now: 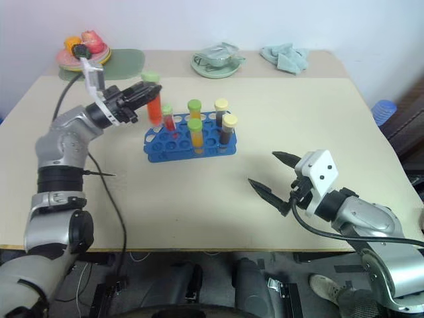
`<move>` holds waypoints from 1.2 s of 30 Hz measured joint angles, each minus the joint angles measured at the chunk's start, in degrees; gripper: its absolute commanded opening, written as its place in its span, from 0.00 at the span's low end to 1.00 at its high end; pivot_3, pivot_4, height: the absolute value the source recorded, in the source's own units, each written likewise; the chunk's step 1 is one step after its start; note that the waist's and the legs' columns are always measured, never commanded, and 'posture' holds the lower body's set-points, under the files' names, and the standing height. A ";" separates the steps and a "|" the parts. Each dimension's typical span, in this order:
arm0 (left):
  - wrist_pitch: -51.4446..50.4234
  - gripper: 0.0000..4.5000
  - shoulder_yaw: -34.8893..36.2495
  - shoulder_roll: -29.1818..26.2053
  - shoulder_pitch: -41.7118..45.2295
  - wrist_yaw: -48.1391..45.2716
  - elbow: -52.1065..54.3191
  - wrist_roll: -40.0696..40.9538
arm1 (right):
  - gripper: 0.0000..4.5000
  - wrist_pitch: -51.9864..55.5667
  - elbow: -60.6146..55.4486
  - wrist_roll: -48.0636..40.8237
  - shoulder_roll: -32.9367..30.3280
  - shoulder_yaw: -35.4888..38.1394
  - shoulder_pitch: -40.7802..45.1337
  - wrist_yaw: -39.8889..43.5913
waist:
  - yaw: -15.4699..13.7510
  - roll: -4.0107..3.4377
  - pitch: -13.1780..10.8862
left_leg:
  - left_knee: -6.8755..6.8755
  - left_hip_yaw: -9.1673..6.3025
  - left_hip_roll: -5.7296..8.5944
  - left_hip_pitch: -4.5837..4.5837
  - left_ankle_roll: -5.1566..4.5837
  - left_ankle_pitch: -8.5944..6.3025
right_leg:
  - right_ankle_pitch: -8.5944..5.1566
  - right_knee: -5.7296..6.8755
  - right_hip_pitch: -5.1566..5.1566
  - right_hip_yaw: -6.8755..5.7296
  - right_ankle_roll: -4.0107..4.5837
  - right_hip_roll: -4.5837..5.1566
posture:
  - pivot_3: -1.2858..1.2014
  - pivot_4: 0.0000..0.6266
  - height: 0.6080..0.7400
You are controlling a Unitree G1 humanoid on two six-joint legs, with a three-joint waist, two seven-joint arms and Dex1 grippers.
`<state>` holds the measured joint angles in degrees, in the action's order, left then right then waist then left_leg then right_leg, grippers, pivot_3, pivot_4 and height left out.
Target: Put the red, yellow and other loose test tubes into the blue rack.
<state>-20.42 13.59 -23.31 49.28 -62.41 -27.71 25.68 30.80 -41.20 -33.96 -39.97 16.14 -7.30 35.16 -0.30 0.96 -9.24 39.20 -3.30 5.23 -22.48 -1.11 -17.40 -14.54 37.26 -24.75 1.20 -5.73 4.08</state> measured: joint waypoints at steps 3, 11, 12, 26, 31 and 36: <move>3.98 0.24 -1.07 2.29 0.80 -2.48 -5.21 0.03 | 1.00 0.41 -2.95 -0.08 0.17 1.22 -1.92 -1.81 | -0.14 0.00 0.00 | 0.01 0.00 0.00 0.02 0.00 0.00 | 0.00 0.01 0.02 0.00 0.00 -0.01 | 0.52 0.24 1.00; 13.91 0.24 -2.77 2.18 1.00 -7.72 -14.40 -2.23 | 1.00 1.31 -6.45 -0.53 0.87 4.22 -5.67 -4.69 | -0.31 0.01 0.00 | 0.00 0.00 0.00 0.02 -0.02 -0.01 | 0.00 -0.02 0.03 0.00 0.00 0.00 | 0.52 0.24 1.00; 16.38 0.24 -3.07 2.18 0.94 -8.01 -15.71 -3.12 | 1.00 1.33 -6.68 -0.59 1.04 4.45 -5.78 -5.18 | -0.33 0.01 0.00 | -0.01 0.00 0.00 0.02 -0.02 -0.01 | 0.00 -0.03 0.03 0.00 0.00 0.00 | 0.52 0.24 1.00; 32.06 0.24 -3.92 4.30 0.17 -8.40 -23.38 -6.48 | 1.00 1.59 -8.34 -1.29 0.99 5.08 -6.34 -7.10 | -0.36 -0.10 0.21 | 0.00 0.00 0.00 0.21 -0.07 -0.03 | 0.00 -0.03 0.24 -0.01 0.00 -0.01 | 0.52 0.24 1.00; 32.80 0.24 -4.25 6.39 -2.08 -7.28 -21.30 -6.67 | 1.00 3.28 -8.34 -2.42 0.37 5.11 -4.19 -7.81 | -0.40 -0.10 0.30 | 0.00 -0.02 -0.01 0.25 -0.11 -0.05 | 0.00 -0.03 0.28 -0.01 -0.01 -0.01 | 0.52 0.24 1.00; 29.35 0.24 -4.48 6.95 -4.71 -5.73 -15.21 -6.32 | 1.00 4.25 -8.34 -3.39 -0.31 5.25 -3.36 -8.00 | -0.55 -0.10 0.31 | 0.00 -0.02 0.01 0.21 -0.17 -0.09 | -0.01 -0.12 0.30 -0.02 -0.01 0.02 | 0.52 0.24 1.00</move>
<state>8.93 9.11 -16.36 44.56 -68.14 -42.92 19.36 35.05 -49.53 -37.35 -40.28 21.38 -10.67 27.16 -0.85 0.86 -8.93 39.20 -3.32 5.23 -22.27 -1.28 -17.49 -14.54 37.14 -24.45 1.19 -5.74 4.09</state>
